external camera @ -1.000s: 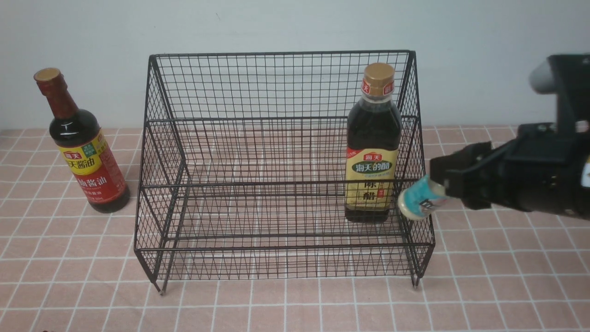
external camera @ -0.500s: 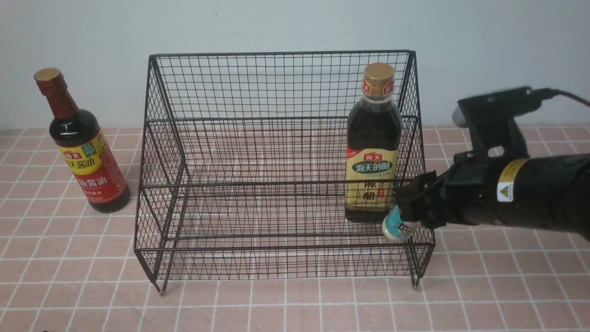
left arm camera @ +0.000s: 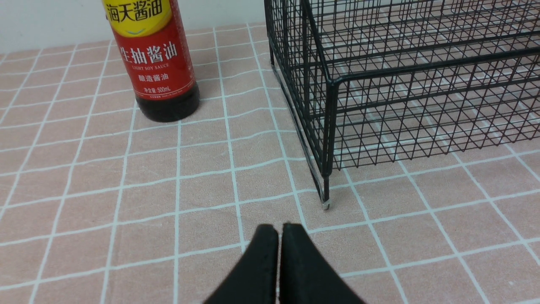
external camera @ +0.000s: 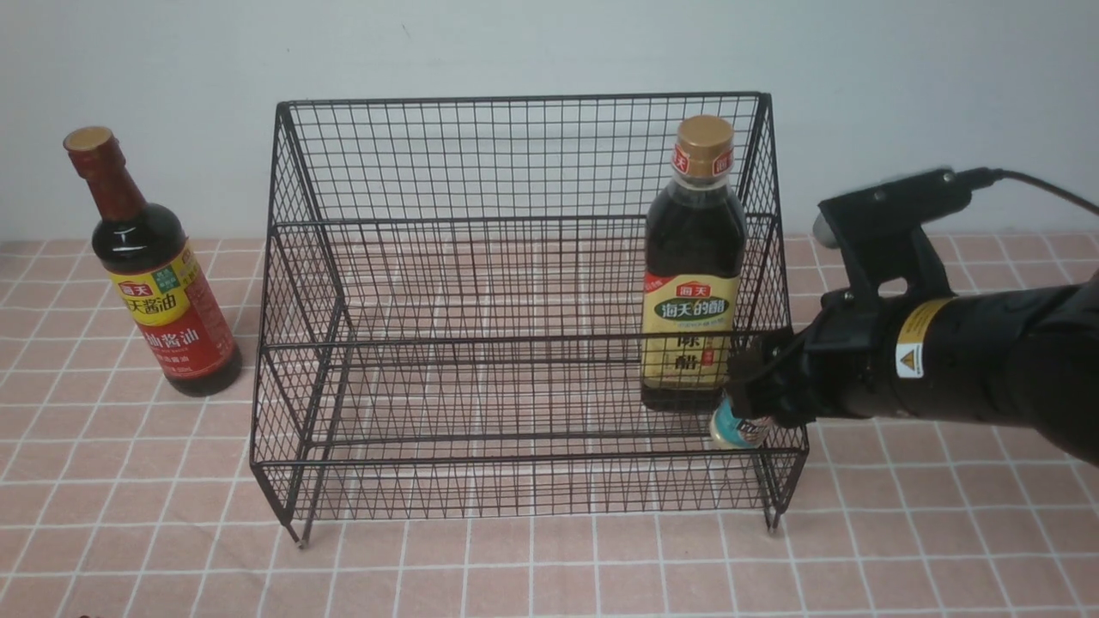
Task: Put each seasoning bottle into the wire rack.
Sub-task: Use the right arm to put the condiment bottle back on the shelf
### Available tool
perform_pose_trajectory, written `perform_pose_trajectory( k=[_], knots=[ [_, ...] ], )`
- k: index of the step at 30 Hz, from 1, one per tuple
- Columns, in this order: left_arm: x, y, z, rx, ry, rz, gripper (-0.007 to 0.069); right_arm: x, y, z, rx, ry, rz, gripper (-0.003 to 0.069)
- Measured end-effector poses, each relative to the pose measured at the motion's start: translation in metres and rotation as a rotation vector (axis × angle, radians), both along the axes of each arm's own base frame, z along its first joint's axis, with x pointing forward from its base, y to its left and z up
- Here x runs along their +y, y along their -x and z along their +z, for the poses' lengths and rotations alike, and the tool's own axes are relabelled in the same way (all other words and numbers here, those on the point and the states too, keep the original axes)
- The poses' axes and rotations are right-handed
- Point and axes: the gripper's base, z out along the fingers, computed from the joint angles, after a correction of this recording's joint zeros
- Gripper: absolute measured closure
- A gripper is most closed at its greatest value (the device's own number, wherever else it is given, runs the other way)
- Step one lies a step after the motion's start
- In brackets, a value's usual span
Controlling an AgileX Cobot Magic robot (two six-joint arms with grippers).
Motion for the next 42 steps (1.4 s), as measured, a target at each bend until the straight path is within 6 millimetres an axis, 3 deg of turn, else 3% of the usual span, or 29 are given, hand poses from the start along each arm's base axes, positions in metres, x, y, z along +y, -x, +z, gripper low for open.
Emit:
perform_pose_trajectory(
  k=[22, 35, 42],
  knots=[
    [0.000, 0.000, 0.000, 0.000, 0.000, 0.000, 0.0631, 0.020, 0.007, -0.011, 0.023, 0.027, 0.077, 0.0315],
    [0.000, 0.000, 0.000, 0.000, 0.000, 0.000, 0.0631, 0.021, 0.006, -0.010, 0.013, 0.020, 0.079, 0.0183],
    [0.000, 0.000, 0.000, 0.000, 0.000, 0.000, 0.0631, 0.020, 0.006, -0.002, -0.004, 0.022, 0.081, 0.0167]
  ],
)
